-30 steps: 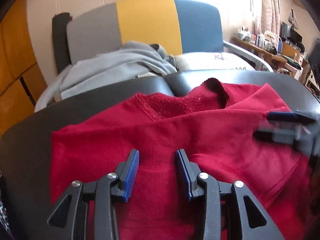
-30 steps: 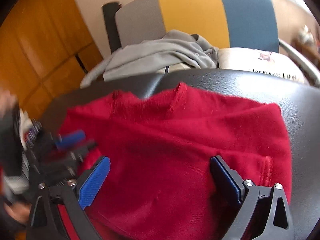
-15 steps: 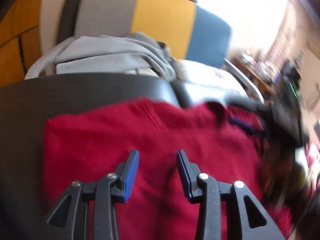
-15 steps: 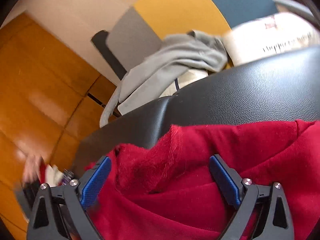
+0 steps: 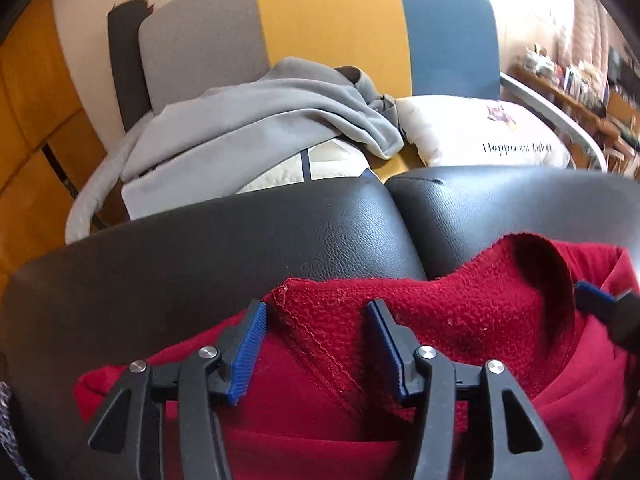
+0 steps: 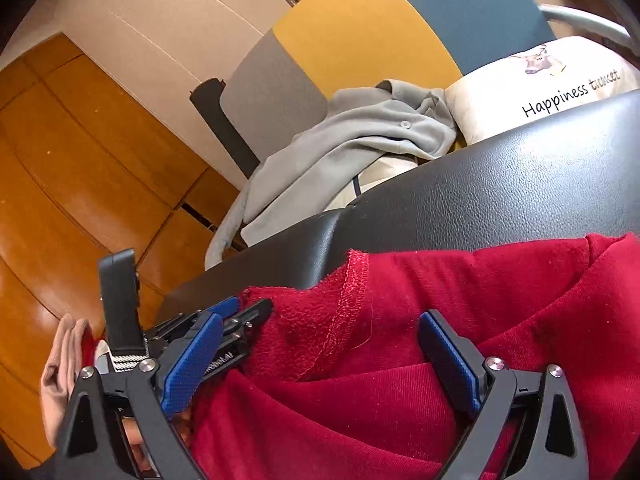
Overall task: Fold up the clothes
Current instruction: 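Grasp the sweater hem with both grippers and fold it toward the collar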
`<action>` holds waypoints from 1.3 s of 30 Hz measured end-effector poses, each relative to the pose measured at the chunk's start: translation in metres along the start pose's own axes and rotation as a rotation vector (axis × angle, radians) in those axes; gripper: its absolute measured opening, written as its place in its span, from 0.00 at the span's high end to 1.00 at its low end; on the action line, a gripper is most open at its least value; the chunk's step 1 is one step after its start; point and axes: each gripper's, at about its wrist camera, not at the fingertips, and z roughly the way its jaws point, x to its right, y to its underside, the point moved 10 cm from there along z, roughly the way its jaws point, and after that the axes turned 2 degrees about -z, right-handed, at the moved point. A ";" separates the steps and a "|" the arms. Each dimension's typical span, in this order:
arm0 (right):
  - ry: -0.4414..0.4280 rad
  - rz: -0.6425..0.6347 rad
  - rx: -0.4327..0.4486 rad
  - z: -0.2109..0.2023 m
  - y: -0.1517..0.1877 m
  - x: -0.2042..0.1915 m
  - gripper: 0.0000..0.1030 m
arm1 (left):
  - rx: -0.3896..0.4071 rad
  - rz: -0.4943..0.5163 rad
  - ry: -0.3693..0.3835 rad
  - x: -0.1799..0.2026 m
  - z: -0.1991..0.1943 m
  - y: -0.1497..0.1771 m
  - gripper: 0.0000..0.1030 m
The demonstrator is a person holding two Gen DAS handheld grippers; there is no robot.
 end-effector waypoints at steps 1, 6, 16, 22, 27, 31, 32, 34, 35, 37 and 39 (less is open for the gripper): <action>-0.001 -0.001 0.000 0.000 0.000 0.000 0.03 | 0.004 -0.008 -0.001 -0.002 -0.002 0.002 0.47; 0.014 -0.004 -0.011 0.003 0.000 0.000 0.03 | -0.004 -0.075 0.052 -0.014 -0.015 0.013 0.49; 0.118 -0.033 -0.063 -0.018 0.001 -0.019 0.00 | 0.050 -0.091 0.117 -0.033 -0.103 0.055 0.50; 0.038 -0.060 -0.063 -0.091 0.046 -0.040 0.00 | 0.025 -0.063 0.120 -0.035 -0.143 0.119 0.50; 0.032 -0.030 -0.114 -0.176 0.106 -0.013 0.00 | 0.019 -0.117 0.144 -0.072 -0.188 0.190 0.50; 0.071 0.031 -0.137 -0.249 0.151 0.020 0.00 | -0.005 -0.228 0.191 -0.119 -0.223 0.254 0.50; 0.074 0.050 -0.144 -0.265 0.163 0.027 0.00 | -0.014 -0.253 0.199 -0.129 -0.231 0.270 0.50; 0.061 0.091 -0.174 -0.284 0.190 0.035 0.00 | -0.036 -0.298 0.226 -0.141 -0.242 0.300 0.50; 0.052 0.109 -0.189 -0.290 0.203 0.037 0.00 | -0.048 -0.319 0.241 -0.145 -0.247 0.314 0.50; 0.017 0.131 -0.198 -0.296 0.226 0.035 0.00 | -0.061 -0.351 0.276 -0.149 -0.253 0.334 0.50; -0.049 0.145 -0.174 -0.298 0.238 0.025 0.00 | -0.081 -0.379 0.318 -0.146 -0.256 0.351 0.49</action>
